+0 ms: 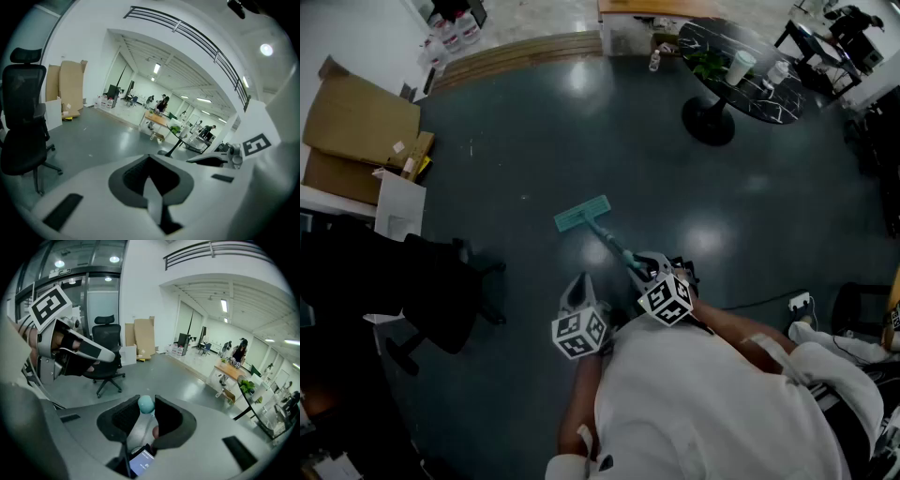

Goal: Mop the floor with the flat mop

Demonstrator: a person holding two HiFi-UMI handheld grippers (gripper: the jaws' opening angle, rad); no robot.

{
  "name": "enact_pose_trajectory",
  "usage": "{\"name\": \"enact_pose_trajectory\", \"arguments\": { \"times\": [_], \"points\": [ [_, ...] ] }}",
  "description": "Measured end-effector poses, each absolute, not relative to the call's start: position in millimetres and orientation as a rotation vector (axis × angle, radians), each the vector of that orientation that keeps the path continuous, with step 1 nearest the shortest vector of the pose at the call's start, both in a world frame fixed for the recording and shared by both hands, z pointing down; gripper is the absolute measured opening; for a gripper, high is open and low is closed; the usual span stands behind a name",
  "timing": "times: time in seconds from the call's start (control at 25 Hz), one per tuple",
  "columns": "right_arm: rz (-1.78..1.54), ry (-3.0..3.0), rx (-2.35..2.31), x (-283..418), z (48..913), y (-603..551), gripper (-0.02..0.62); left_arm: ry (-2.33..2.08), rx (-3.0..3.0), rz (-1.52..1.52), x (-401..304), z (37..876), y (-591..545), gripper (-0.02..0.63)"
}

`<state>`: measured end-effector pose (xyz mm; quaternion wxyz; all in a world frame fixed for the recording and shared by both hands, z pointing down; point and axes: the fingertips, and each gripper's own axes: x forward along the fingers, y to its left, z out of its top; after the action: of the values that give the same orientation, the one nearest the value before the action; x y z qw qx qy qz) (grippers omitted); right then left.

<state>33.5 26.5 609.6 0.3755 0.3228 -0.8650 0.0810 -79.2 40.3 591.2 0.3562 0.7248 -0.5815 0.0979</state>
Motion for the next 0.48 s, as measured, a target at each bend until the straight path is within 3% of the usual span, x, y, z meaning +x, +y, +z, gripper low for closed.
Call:
{"name": "enact_pose_trajectory", "arguments": {
  "times": [0.48],
  "points": [
    [0.191, -2.205, 0.817, 39.1, 614.8, 40.2, 0.101, -1.496, 1.867, 0.243, -78.4, 591.1, 49.2, 0.005]
  ]
}}
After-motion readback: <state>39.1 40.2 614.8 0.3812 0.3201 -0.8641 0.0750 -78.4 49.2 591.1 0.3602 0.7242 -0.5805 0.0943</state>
